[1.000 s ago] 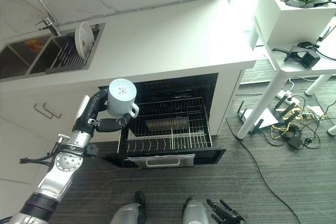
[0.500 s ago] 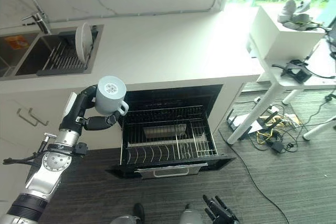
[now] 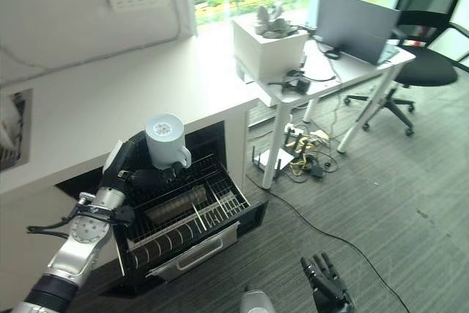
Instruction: Place the dishes in the dishwasher.
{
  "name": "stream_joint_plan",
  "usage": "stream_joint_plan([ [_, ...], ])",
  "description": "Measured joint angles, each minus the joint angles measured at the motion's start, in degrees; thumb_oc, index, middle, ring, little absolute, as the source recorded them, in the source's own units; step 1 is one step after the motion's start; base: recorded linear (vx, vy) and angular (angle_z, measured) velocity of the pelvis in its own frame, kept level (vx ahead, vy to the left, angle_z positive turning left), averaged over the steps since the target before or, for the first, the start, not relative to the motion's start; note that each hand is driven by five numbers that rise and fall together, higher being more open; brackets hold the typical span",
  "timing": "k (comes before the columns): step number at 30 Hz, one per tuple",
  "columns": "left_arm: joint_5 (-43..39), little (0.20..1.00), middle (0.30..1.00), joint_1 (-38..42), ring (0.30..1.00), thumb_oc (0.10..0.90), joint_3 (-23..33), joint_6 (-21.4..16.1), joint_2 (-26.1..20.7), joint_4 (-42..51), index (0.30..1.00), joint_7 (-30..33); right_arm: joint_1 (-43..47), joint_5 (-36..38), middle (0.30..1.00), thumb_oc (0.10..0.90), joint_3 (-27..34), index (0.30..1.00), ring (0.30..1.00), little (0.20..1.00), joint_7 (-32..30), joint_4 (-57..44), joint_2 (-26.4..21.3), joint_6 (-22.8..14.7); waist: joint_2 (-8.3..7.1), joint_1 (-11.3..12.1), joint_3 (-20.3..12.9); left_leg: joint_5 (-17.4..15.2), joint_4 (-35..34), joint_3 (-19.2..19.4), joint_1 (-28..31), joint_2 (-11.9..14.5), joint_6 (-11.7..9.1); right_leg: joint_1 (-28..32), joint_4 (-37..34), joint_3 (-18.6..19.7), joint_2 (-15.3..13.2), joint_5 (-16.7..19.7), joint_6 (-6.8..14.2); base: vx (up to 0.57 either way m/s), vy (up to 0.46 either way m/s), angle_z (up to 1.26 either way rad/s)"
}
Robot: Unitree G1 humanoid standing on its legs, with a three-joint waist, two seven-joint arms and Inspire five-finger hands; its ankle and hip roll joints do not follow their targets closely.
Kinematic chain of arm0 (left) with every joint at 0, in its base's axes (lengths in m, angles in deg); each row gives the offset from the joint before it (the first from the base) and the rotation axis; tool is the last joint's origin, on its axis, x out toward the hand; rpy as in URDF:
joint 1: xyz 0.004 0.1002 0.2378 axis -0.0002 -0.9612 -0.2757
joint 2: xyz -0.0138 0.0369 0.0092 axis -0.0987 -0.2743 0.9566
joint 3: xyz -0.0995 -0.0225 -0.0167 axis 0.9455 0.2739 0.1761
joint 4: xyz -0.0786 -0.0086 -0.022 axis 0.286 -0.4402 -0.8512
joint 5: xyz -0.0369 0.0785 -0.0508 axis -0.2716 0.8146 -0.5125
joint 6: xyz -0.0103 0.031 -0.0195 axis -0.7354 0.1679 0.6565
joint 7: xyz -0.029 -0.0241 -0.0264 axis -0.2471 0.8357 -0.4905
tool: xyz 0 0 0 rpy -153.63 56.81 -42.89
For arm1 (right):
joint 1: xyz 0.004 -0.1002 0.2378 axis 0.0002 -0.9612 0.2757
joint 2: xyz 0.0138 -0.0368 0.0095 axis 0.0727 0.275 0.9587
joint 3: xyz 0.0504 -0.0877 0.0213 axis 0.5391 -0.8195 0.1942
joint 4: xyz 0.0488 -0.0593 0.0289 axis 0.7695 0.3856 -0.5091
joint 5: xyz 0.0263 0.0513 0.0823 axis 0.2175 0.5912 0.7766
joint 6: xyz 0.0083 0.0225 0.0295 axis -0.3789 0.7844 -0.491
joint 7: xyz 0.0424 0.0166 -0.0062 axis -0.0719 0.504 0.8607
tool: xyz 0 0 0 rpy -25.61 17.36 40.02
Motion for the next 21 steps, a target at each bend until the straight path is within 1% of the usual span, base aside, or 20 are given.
stream_joint_plan([
  [1,0.0,0.300,0.300,0.0,0.300,0.400,0.0,0.0,1.1,-0.6,0.300,-0.1,-0.2,0.0,0.900,0.800,0.1,0.900,0.900,0.900,-0.6,-2.5,0.1,-0.2,-0.12,-0.5,-0.1,-0.3,0.2,0.5,0.2,-0.1,0.1,-0.1,-0.1,0.6,0.1,0.2,0.3,0.02,0.073,-0.54],
  [2,-0.3,0.300,0.300,-0.2,0.300,0.400,0.1,0.0,3.6,-1.9,0.300,0.1,-0.6,0.0,0.900,0.800,0.4,0.900,0.900,0.900,-2.0,-9.4,0.2,-1.0,-0.16,-1.1,-0.1,-1.3,1.2,1.1,0.3,-0.2,0.3,-0.3,-0.6,2.5,0.7,0.6,0.8,0.02,0.095,-0.75],
  [3,-2.1,0.300,0.300,-0.2,0.300,0.400,-0.4,0.1,5.0,-3.5,0.300,0.2,0.0,-0.2,0.900,0.800,0.8,0.900,0.900,0.900,-3.7,-16.4,0.3,-2.5,-0.52,-2.4,-0.6,-2.2,2.0,2.0,0.5,-0.3,0.6,-0.8,-0.7,3.3,0.7,1.1,0.9,0.02,0.081,-0.73],
  [4,-2.3,0.300,0.300,-0.2,0.300,0.400,-0.4,0.1,6.0,-4.0,0.300,0.4,0.0,-0.9,0.900,0.800,1.5,0.900,0.900,0.900,-4.7,-19.3,0.5,-3.3,-0.64,-3.0,-0.8,-2.5,2.3,2.4,0.6,-0.3,0.7,-0.8,-0.8,3.4,0.7,1.8,0.6,0.00,0.066,-0.59],
  [5,-2.3,0.300,0.300,-0.2,0.300,0.400,-0.4,0.2,6.6,-4.0,0.300,0.4,0.2,-2.2,0.900,0.800,2.3,0.900,0.900,0.900,-5.6,-22.4,0.5,-4.9,-0.73,-2.9,-0.8,-2.9,2.5,3.0,0.9,-0.4,0.9,-0.9,-1.2,3.5,0.7,2.4,0.6,0.00,0.040,-0.44],
  [6,-2.3,0.300,0.300,-0.2,0.300,0.400,-0.5,0.2,6.8,-4.1,0.300,0.3,0.7,-2.4,0.900,0.800,3.1,0.900,0.900,0.900,-6.2,-23.9,0.5,-6.7,-1.10,-3.3,-1.0,-3.2,2.9,3.8,1.2,-0.4,1.0,-0.9,-1.4,3.5,0.7,3.0,0.6,-0.01,0.066,-0.44],
  [8,-2.3,0.300,0.300,-0.2,0.300,0.400,-0.3,0.3,7.6,-4.1,0.300,0.5,0.6,-3.5,0.900,0.800,3.9,0.900,0.900,0.900,-7.5,-26.5,0.4,-7.1,-1.24,-3.4,-1.3,-4.0,3.7,4.6,1.5,-0.4,1.1,-0.8,-1.9,3.9,0.7,3.7,0.7,-0.01,0.063,-0.35],
  [9,-2.3,0.300,0.300,-0.2,0.300,0.400,-0.3,0.5,7.7,-4.1,0.300,0.5,0.2,-4.6,0.900,0.800,3.9,0.900,0.900,0.900,-8.3,-29.5,0.1,-7.0,-1.00,-3.2,-1.4,-4.5,4.1,5.1,1.5,-0.5,1.4,-0.8,-2.5,4.6,0.6,4.1,1.1,-0.01,0.053,-0.39],
  [10,-2.3,0.300,0.300,-0.2,0.300,0.400,-0.3,1.1,7.7,-4.1,0.300,0.4,0.0,-4.6,0.900,0.800,3.9,0.900,0.900,0.900,-8.3,-32.3,0.0,-7.1,-0.85,-3.5,-1.5,-4.9,4.4,5.4,1.5,-0.8,1.5,-0.8,-3.2,4.7,0.4,4.4,1.4,-0.02,0.058,-0.38],
  [12,-2.2,0.300,0.300,-0.3,0.300,0.400,-0.5,1.8,7.8,-4.1,0.300,0.3,0.1,-4.9,0.900,0.800,3.9,0.900,0.900,0.900,-8.3,-37.0,-0.8,-7.8,-0.79,-4.3,-1.7,-5.6,4.9,6.8,1.3,-1.5,2.3,-1.0,-4.4,4.7,-1.0,5.0,1.9,-0.06,0.082,-0.31],
  [15,-1.8,0.300,0.300,-0.9,0.300,0.400,-0.6,3.7,7.8,-3.8,0.300,0.5,0.0,-9.2,0.900,0.800,3.5,0.900,0.900,0.900,-8.0,-41.5,-3.2,-7.4,-0.32,-4.0,-1.9,-6.1,5.8,7.3,0.4,-2.1,3.1,-1.3,-5.4,4.7,-2.1,6.7,2.7,-0.05,0.028,-0.07],
  [16,-1.6,0.300,0.300,-1.0,0.300,0.400,-0.6,4.0,7.8,-3.8,0.300,0.5,0.1,-9.3,0.900,0.800,2.9,0.900,0.900,0.900,-7.8,-42.5,-4.1,-7.3,-0.32,-3.8,-1.9,-6.2,6.1,7.2,0.1,-2.1,3.2,-1.4,-5.5,4.7,-2.2,6.8,2.8,-0.03,0.002,0.05],
  [17,-0.9,0.300,0.300,-1.3,0.300,0.400,-0.6,4.2,7.7,-3.8,0.300,0.7,0.1,-10.9,0.900,0.800,2.2,0.900,0.900,0.900,-7.4,-43.7,-5.1,-7.2,-0.31,-3.5,-2.0,-6.3,6.4,7.0,-0.5,-2.1,3.3,-1.5,-5.5,4.6,-2.4,7.1,2.7,-0.03,-0.003,0.06],
  [20,3.5,0.300,0.300,-1.8,0.300,0.400,-1.1,5.1,7.6,-3.8,0.300,1.9,1.0,-16.9,0.900,0.800,-1.0,0.900,0.900,0.900,-7.4,-47.2,-9.1,-5.9,-0.35,-2.1,-2.0,-6.5,8.1,5.7,-2.5,-2.1,3.7,-1.7,-5.7,3.6,-2.8,8.0,2.7,-0.03,-0.013,0.20],
  [21,5.4,0.300,0.300,-2.1,0.300,0.400,-1.2,5.1,7.5,-3.7,0.300,2.4,1.9,-18.5,0.900,0.800,-2.4,0.900,0.900,0.900,-7.4,-48.2,-10.1,-4.9,-0.38,-1.2,-2.0,-6.4,8.3,5.6,-2.8,-2.1,3.8,-1.8,-5.8,3.4,-2.9,8.2,2.7,0.00,-0.013,0.20],
])
